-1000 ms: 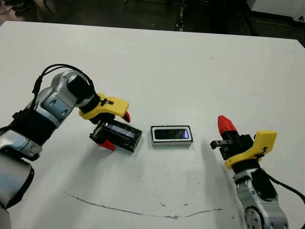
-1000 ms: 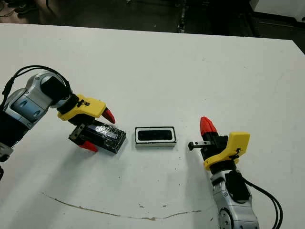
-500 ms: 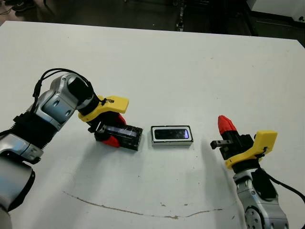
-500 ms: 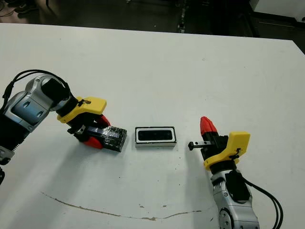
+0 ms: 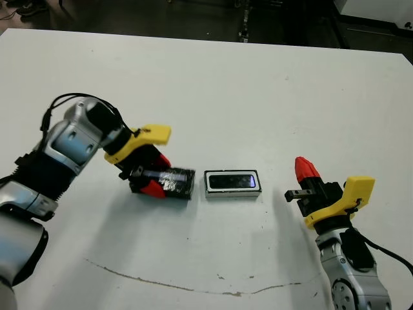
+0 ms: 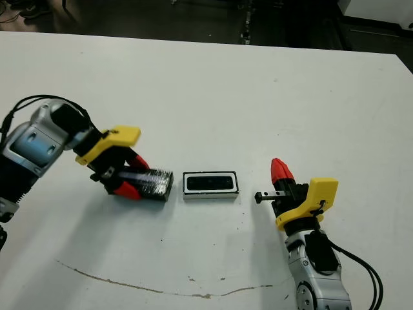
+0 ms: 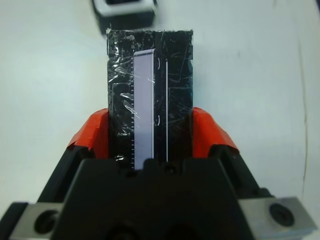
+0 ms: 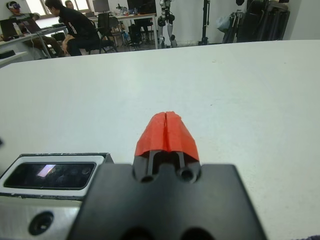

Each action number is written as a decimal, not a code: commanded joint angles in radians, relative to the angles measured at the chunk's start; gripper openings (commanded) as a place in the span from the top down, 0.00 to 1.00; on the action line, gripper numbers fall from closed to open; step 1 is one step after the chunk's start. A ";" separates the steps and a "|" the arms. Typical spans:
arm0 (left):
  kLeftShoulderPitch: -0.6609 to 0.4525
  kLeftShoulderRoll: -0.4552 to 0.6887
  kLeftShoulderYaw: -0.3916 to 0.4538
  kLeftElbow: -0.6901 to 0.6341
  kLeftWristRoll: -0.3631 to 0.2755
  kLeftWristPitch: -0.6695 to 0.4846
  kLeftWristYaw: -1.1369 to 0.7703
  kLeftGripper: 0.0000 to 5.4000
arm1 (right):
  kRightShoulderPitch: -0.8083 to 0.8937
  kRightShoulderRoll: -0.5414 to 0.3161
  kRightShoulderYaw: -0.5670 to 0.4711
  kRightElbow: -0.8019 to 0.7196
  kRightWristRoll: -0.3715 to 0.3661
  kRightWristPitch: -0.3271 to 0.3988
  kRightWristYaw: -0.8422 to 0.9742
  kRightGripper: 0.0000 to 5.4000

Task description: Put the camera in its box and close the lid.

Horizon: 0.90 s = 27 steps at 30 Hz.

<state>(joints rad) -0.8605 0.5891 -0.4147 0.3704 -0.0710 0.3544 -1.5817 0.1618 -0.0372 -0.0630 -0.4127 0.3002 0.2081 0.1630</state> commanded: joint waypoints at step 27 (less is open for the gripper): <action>0.254 -0.083 0.126 -0.397 -0.160 0.483 0.538 0.41 | -0.004 -0.014 0.001 0.006 -0.007 0.012 -0.006 1.00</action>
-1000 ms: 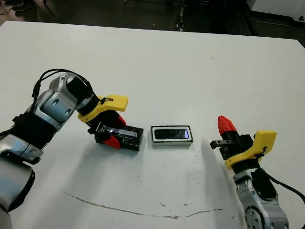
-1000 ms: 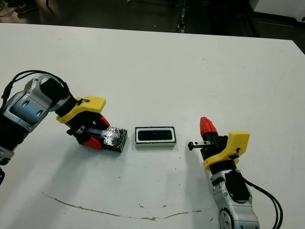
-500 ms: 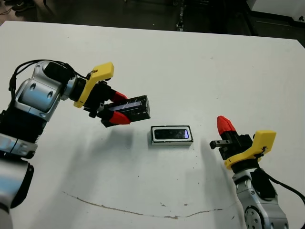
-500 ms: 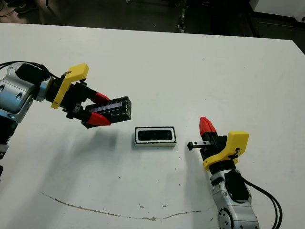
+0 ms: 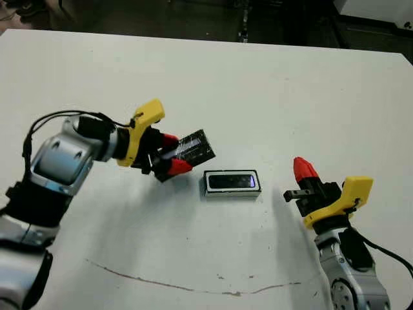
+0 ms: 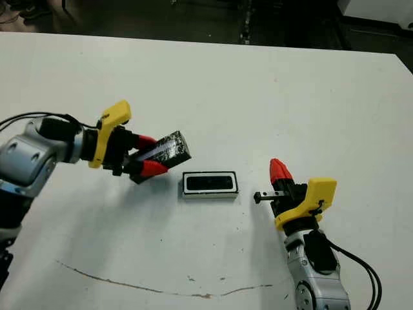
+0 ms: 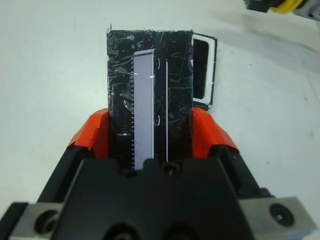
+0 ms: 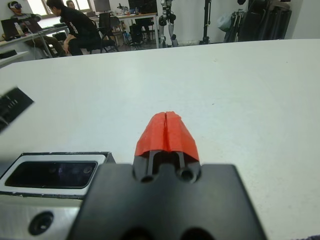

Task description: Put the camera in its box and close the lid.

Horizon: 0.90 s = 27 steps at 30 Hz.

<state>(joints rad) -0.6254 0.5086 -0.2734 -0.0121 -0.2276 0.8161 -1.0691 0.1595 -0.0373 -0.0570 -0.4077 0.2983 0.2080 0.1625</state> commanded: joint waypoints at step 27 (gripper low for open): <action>0.010 -0.072 -0.114 0.078 -0.042 0.029 0.038 0.41 | -0.001 -0.014 -0.006 -0.009 0.004 0.026 -0.007 1.00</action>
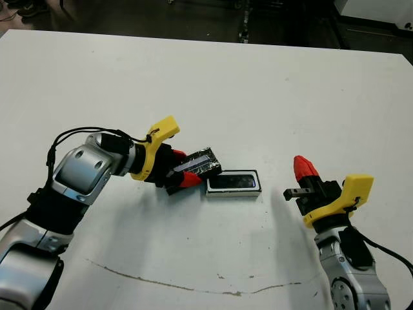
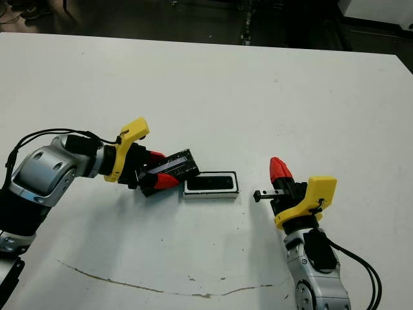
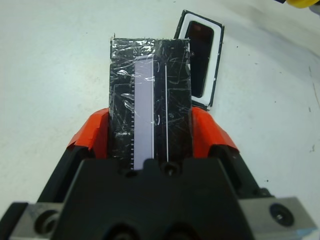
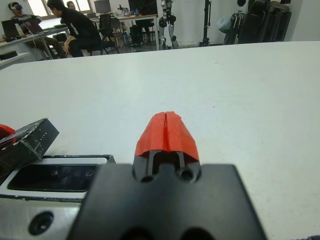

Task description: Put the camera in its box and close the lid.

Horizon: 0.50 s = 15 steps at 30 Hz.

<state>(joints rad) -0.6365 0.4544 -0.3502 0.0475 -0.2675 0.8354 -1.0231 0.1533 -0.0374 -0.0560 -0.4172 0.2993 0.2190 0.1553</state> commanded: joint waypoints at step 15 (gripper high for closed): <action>0.016 -0.046 -0.074 -0.032 -0.004 -0.006 0.002 0.41 | 0.010 -0.014 -0.007 0.003 0.005 0.012 0.003 1.00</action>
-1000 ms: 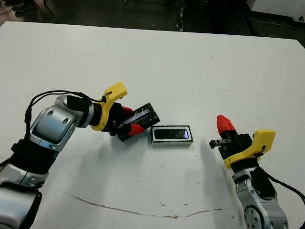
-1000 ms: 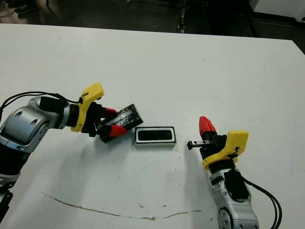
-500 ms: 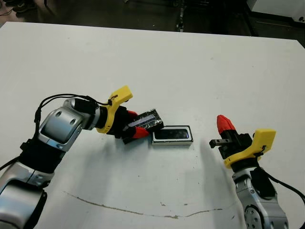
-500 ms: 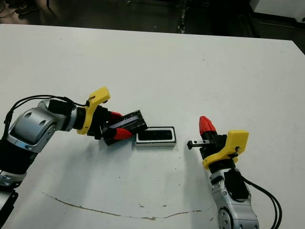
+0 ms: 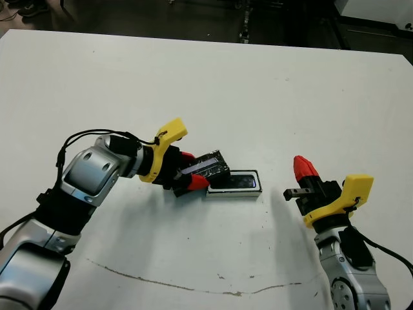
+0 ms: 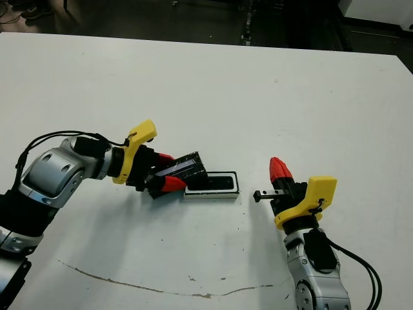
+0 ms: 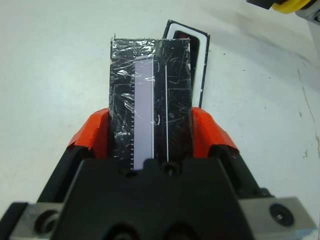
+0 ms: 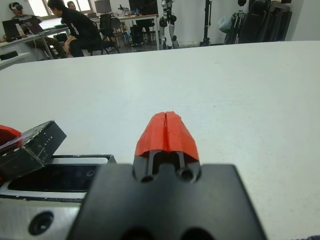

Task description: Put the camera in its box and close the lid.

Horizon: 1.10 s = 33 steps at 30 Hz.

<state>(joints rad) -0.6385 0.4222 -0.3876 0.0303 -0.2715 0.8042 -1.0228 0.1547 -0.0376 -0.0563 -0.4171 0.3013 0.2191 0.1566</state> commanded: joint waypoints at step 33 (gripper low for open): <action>-0.005 -0.077 -0.152 0.120 0.092 -0.184 -0.018 0.41 | 0.001 -0.014 -0.011 0.000 0.007 0.023 0.001 1.00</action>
<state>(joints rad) -0.6697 0.3784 -0.4897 0.1145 -0.2101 0.6113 -1.0460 0.1542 -0.0381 -0.0580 -0.4163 0.3048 0.2246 0.1619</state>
